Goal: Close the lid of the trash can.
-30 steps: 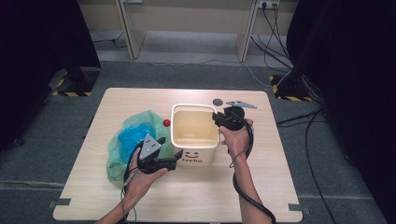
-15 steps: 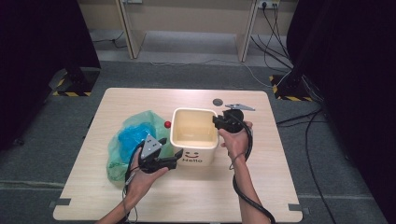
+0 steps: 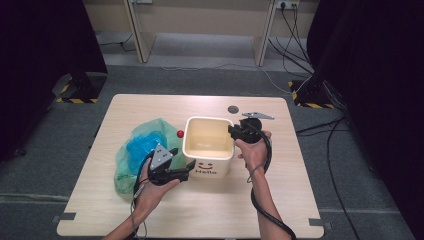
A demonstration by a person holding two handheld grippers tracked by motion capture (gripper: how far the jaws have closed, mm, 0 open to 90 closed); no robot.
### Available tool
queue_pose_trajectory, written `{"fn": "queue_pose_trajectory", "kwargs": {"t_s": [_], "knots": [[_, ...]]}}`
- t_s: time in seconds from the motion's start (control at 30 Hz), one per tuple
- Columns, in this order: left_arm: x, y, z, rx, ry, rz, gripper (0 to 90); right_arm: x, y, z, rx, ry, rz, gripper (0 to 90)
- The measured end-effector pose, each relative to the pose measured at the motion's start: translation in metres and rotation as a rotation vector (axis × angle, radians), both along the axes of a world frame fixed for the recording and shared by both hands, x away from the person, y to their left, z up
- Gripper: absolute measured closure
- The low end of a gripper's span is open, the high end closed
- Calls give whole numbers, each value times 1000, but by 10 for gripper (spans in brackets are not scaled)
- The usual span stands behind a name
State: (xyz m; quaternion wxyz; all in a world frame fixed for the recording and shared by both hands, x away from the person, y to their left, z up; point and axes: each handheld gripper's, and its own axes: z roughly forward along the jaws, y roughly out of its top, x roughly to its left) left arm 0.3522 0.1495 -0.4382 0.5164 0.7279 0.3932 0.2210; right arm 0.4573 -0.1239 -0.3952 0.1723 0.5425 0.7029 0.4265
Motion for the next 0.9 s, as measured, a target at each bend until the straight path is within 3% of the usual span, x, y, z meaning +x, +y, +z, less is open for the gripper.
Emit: {"fn": "queue_pose_trajectory", "kwargs": {"t_s": [0.1, 0.3, 0.63, 0.9], "knots": [[-1, 0, 0, 1, 2, -6, 225, 0, -2, 0, 2, -2, -1, 709], [-3, -2, 2, -15, 10, -27, 223, 1, -7, -1, 23, -5, -12, 612], [-9, -2, 7, -23, 7, -46, 219, -2, -26, 6, 86, -30, -17, 480], [-20, 0, 8, -10, 23, -85, 202, -10, -48, 12, 107, -54, -27, 411]]}}
